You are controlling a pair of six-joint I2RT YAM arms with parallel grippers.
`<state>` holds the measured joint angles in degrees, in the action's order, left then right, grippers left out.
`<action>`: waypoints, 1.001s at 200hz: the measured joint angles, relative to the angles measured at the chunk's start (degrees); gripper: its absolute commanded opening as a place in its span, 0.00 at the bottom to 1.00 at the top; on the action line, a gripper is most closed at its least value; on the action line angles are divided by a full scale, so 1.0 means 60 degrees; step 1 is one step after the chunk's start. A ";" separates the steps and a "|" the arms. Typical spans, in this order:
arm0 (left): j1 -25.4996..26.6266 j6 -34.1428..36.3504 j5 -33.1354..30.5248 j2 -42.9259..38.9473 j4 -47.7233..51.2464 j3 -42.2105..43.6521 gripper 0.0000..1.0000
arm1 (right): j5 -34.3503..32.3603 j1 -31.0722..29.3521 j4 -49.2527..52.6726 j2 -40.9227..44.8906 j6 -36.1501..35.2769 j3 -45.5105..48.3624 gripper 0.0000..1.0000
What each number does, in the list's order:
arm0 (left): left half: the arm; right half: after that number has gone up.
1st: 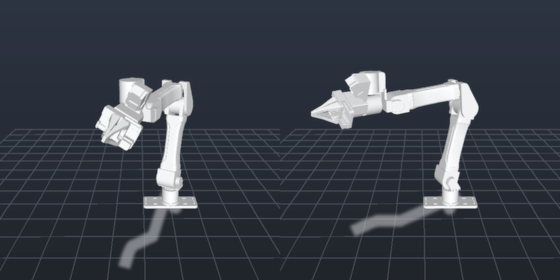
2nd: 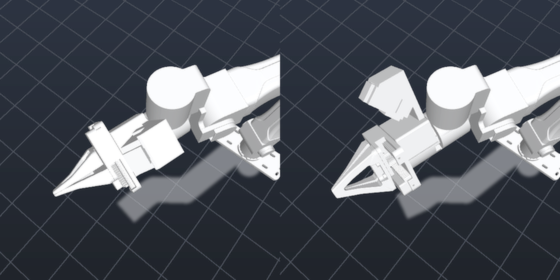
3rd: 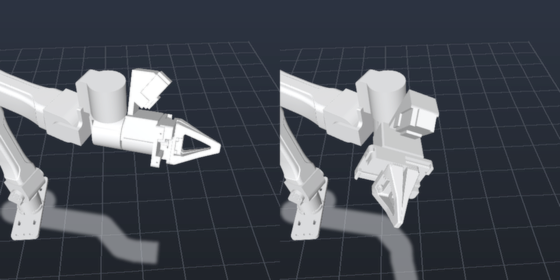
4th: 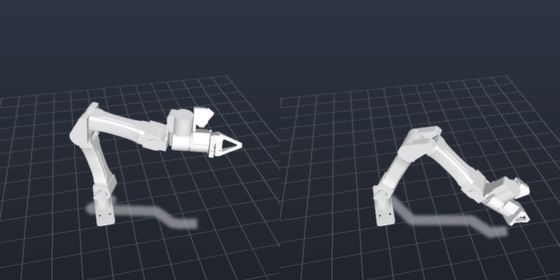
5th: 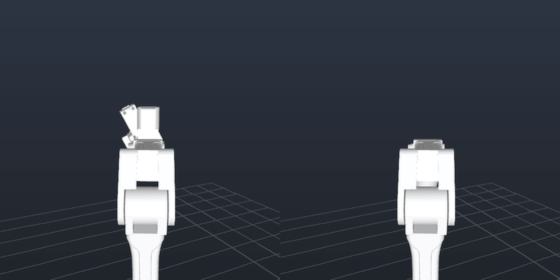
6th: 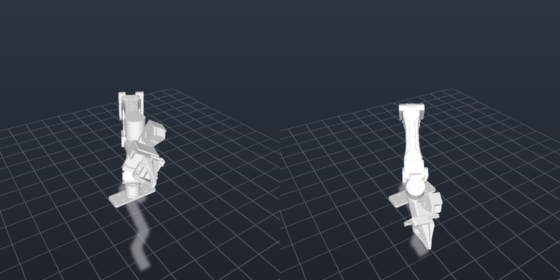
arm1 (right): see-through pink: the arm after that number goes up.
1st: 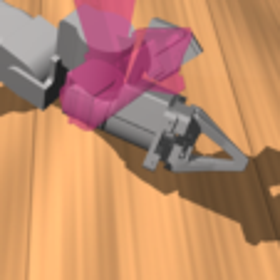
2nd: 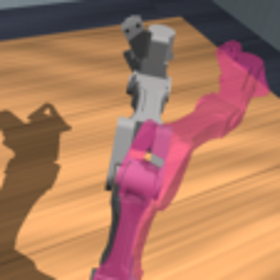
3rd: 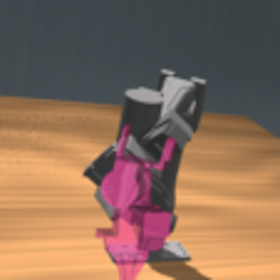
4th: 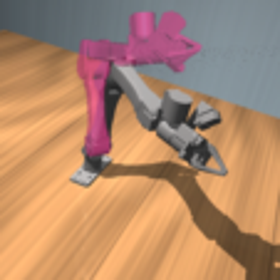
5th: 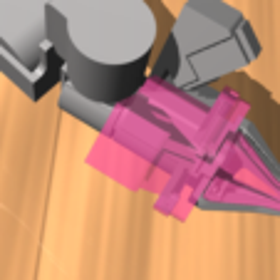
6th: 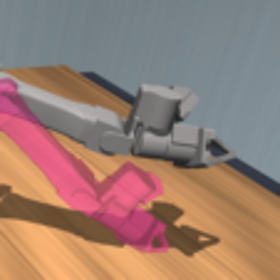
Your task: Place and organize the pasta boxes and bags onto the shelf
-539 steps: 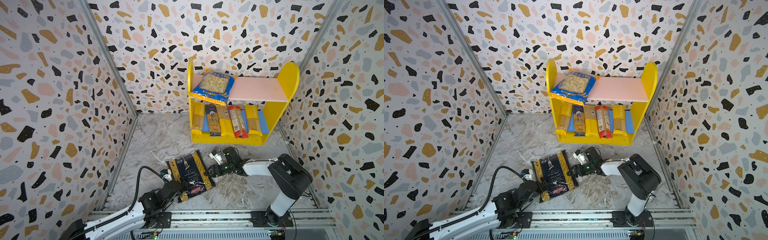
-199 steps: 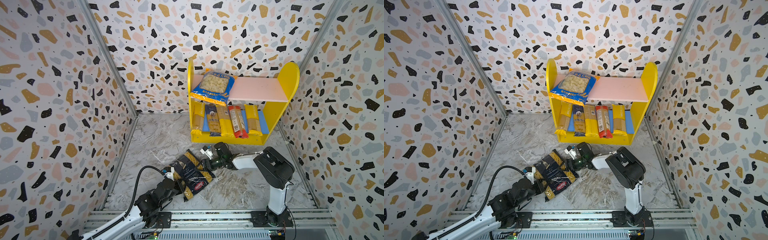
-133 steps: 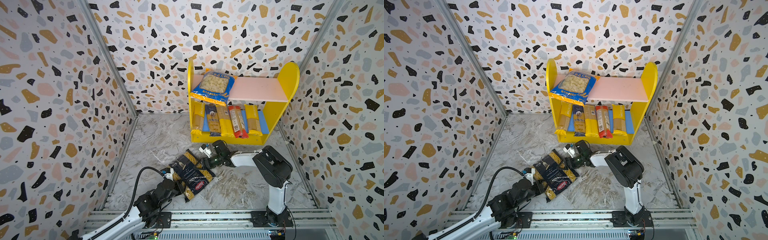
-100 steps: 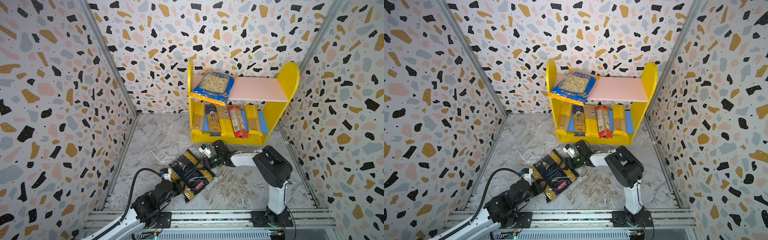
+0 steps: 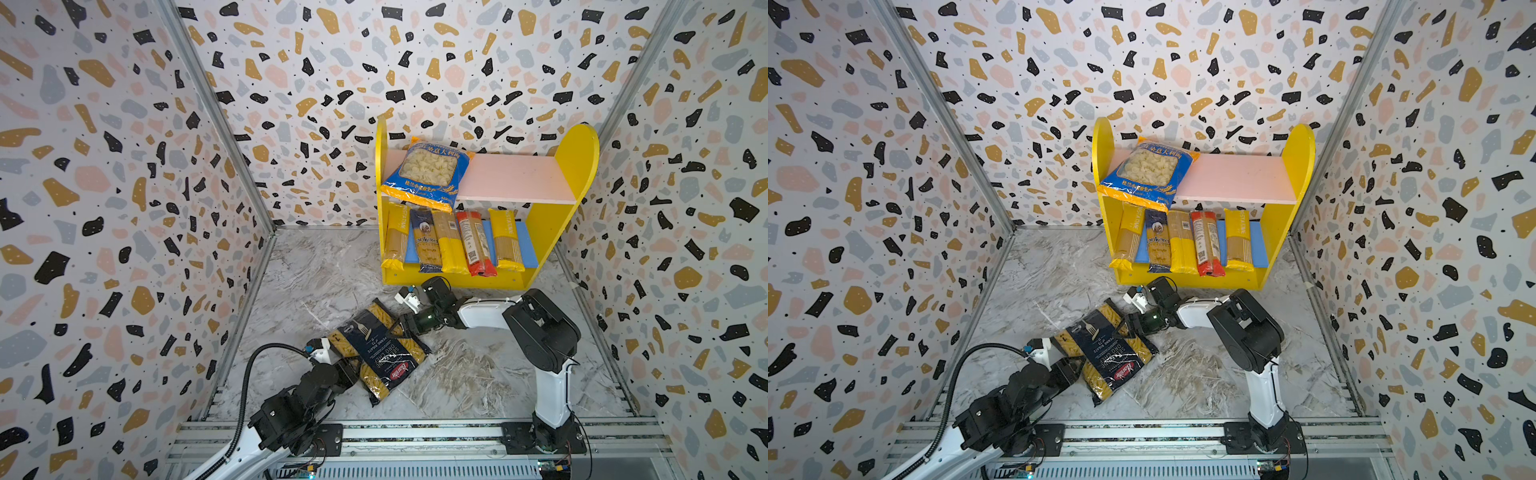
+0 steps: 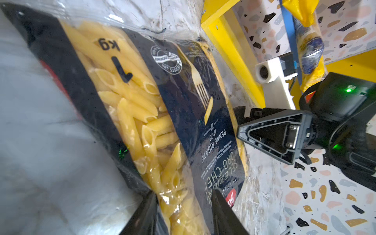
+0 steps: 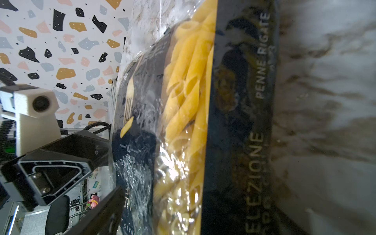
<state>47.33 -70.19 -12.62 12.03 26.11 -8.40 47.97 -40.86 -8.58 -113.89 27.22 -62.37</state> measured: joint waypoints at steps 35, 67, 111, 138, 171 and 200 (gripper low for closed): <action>0.0000 -0.0018 0.0018 0.0867 -0.0506 0.0109 0.37 | 0.0193 0.0022 0.0025 -0.0098 -0.0142 -0.0106 0.92; 0.0000 -0.0011 0.0022 0.1592 -0.1330 0.0295 0.37 | 0.0168 -0.0095 0.0146 -0.0157 -0.0299 -0.0248 0.92; 0.0000 0.0178 -0.0018 0.2739 -0.2218 0.0484 0.35 | -0.0036 -0.0736 -0.0317 -0.0539 -0.0262 -0.0623 0.91; -0.0004 0.0339 -0.0160 0.2991 -0.2452 0.0546 0.34 | 0.0051 -0.0969 -0.0823 -0.0820 -0.0109 -0.0772 0.91; -0.0007 0.0386 -0.0233 0.2805 -0.2463 0.0561 0.35 | 0.0550 -0.0980 -0.1293 -0.1147 0.0047 -0.0929 0.90; -0.0011 0.0419 -0.0229 0.2401 -0.2437 0.0561 0.35 | 0.0933 -0.1016 -0.1552 -0.1253 0.0109 -0.0914 0.90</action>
<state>47.27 -67.68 -14.00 26.44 11.49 -5.04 53.56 -46.96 -17.89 -121.40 27.88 -67.85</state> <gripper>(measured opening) 0.352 0.899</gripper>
